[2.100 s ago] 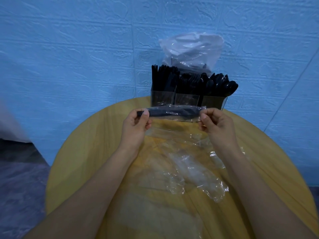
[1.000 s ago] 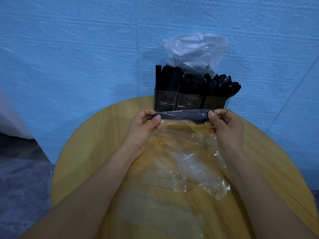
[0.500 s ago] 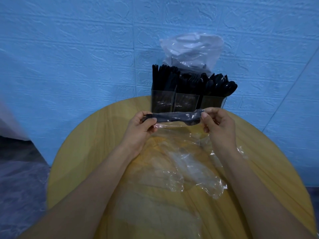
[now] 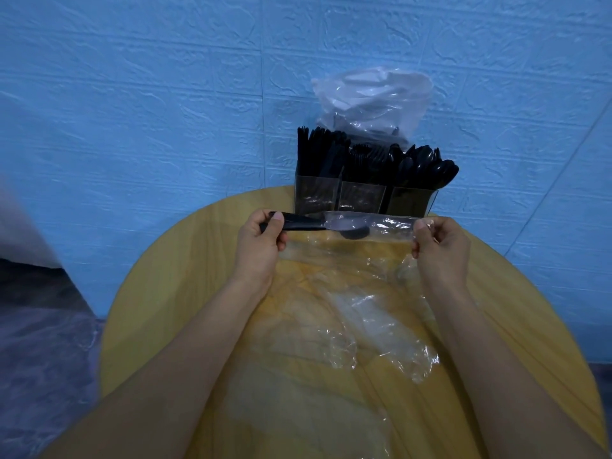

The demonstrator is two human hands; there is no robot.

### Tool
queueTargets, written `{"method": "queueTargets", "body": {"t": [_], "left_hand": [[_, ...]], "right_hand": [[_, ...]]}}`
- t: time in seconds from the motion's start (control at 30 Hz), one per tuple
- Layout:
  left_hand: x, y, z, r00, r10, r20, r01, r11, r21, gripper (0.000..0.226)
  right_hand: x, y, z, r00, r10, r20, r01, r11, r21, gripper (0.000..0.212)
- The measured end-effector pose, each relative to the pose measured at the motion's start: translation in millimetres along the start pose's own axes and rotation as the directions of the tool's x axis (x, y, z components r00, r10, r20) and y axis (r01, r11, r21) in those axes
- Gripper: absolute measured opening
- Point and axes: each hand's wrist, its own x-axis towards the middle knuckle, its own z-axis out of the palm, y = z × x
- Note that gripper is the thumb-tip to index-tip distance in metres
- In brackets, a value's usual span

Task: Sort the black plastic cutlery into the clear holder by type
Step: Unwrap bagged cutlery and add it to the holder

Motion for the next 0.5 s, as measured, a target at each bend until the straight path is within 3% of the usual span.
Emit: {"method": "queueTargets", "body": {"t": [0.17,0.3,0.5], "left_hand": [[9.3,16.0,0.0,0.992,0.028,-0.127,-0.027,1.000,0.005,0.024],[23.5,42.6,5.2,0.974,0.015,-0.227,-0.024,0.999,-0.036,0.029],[17.1,64.5,29.6,0.984,0.051,-0.168,-0.059,0.997,-0.043,0.028]], "right_hand": [[12.1,2.1,-3.4,0.992,-0.007,-0.129,-0.005,0.996,-0.095,0.021],[24.6,-4.0,-12.3,0.977,0.028,-0.212,-0.062,0.986,-0.157,0.008],[14.8,-19.6,-9.9,0.995,0.096,0.011,-0.089,0.959,-0.270,0.007]]}}
